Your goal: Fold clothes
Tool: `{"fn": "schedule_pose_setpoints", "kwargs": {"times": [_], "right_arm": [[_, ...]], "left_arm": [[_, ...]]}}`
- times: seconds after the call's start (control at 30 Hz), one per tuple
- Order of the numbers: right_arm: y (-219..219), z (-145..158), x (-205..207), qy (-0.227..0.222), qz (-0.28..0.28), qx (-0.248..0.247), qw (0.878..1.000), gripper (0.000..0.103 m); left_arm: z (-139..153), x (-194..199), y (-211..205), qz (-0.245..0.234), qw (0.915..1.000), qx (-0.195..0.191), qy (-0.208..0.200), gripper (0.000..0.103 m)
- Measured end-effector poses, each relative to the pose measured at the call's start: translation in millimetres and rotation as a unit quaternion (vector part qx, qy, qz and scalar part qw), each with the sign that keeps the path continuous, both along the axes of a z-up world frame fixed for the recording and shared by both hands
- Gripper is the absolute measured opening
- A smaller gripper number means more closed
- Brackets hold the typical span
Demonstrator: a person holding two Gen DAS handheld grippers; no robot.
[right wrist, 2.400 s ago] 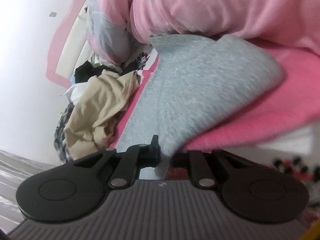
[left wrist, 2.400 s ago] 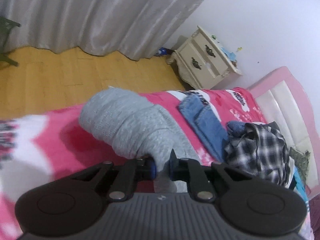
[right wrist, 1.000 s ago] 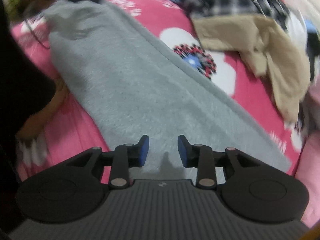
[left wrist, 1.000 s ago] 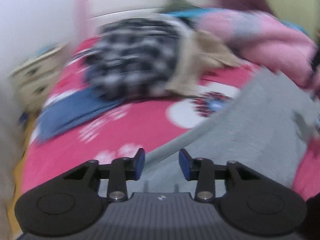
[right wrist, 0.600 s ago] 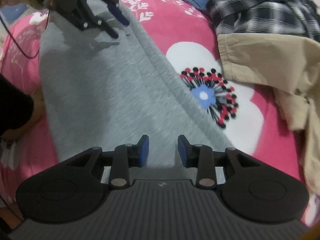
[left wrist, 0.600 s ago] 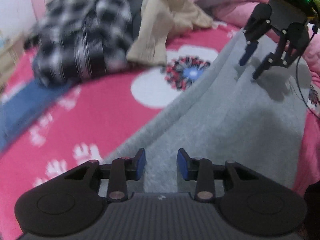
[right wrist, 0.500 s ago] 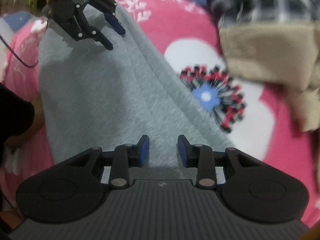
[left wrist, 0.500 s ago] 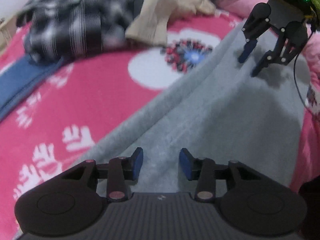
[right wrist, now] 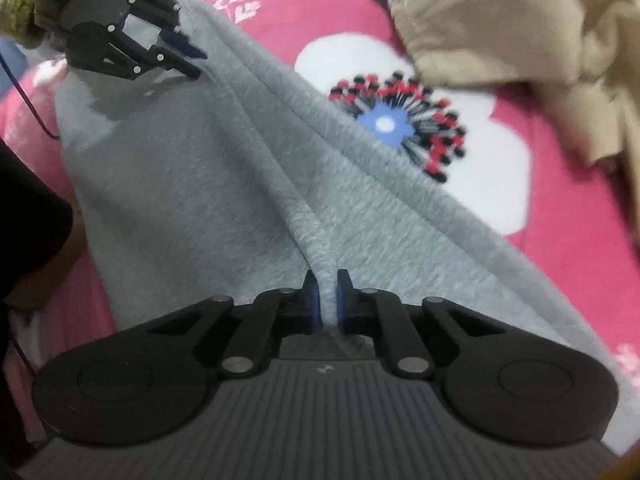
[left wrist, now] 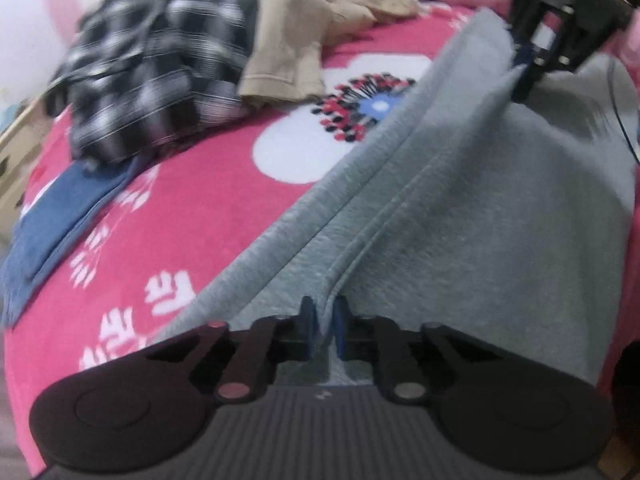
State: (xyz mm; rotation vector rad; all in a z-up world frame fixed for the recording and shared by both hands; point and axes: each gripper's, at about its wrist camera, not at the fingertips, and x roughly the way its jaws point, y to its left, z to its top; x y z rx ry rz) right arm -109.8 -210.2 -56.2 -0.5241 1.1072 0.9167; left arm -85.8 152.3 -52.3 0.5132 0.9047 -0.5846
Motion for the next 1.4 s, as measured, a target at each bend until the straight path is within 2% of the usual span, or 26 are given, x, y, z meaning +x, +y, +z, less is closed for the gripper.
{"fn": "schedule_pose_setpoints", "kwargs": {"times": [0.17,0.27,0.37,0.47,0.57,0.6,0.63,0.67,0.7,0.73,0.77,0.83,0.9,1.0,1.07,1.17,1.23,1.27,1.33,1.4], "right_arm": [[8,38,-8,-0.061,-0.003,-0.021,0.998,0.005],[13,54,6,-0.098,-0.008,-0.025,0.995,0.005],[16,50,24,-0.108,-0.01,-0.034,0.994,0.005],[22,37,39,-0.11,-0.002,-0.045,0.993,0.005],[26,12,48,-0.114,0.004,-0.056,0.992,0.006],[24,1,51,-0.108,-0.001,-0.056,0.993,0.009],[23,-10,54,-0.103,-0.006,-0.056,0.993,0.013],[21,-21,57,-0.098,-0.011,-0.056,0.994,0.03],[12,-17,58,-0.105,-0.034,-0.045,0.993,0.048],[3,-14,60,-0.112,-0.058,-0.033,0.991,0.053],[-9,-3,60,-0.115,-0.084,-0.023,0.99,0.057],[-37,19,56,-0.125,-0.134,-0.005,0.983,0.059],[-70,40,46,-0.141,-0.192,-0.002,0.971,0.062],[-123,58,33,-0.156,-0.285,-0.01,0.945,0.062],[-153,61,25,-0.157,-0.336,-0.01,0.929,0.062],[-191,52,21,-0.158,-0.364,-0.032,0.917,0.061],[-207,45,27,-0.145,-0.354,-0.05,0.922,0.061],[-213,41,33,-0.137,-0.337,-0.059,0.93,0.061],[-216,36,46,-0.129,-0.284,-0.06,0.948,0.062],[-208,33,57,-0.115,-0.208,-0.076,0.968,0.06]], "left_arm": [[29,-11,10,0.044,0.9975,-0.024,-0.05,0.004],[36,-2,12,0.056,0.9956,-0.026,-0.07,0.004],[31,13,14,0.061,0.9951,-0.025,-0.073,0.005],[19,25,13,0.054,0.9956,-0.007,-0.076,0.005],[-2,39,11,0.059,0.9971,0.004,-0.047,0.007],[-8,41,10,0.062,0.997,0.011,-0.046,0.011],[-11,40,8,0.059,0.9968,0.016,-0.052,0.011],[-10,38,5,0.054,0.9965,0.023,-0.059,0.012],[-6,37,4,0.053,0.9964,0.025,-0.061,0.02],[-2,37,6,0.056,0.9967,0.017,-0.055,0.034],[3,36,8,0.064,0.9966,0.008,-0.052,0.038],[14,34,11,0.076,0.9956,-0.005,-0.055,0.039],[25,34,10,0.084,0.9943,-0.017,-0.063,0.04],[39,40,-5,0.081,0.9935,-0.057,-0.056,0.043],[40,47,-22,0.059,0.9942,-0.08,-0.042,0.044],[36,60,-62,0.013,0.9932,-0.113,-0.024,0.044],[30,67,-91,-0.017,0.9908,-0.134,-0.015,0.044],[27,71,-106,-0.035,0.9893,-0.141,-0.011,0.044],[21,77,-134,-0.068,0.9864,-0.15,-0.005,0.044],[14,81,-159,-0.102,0.9842,-0.145,0.002,0.044]]}}
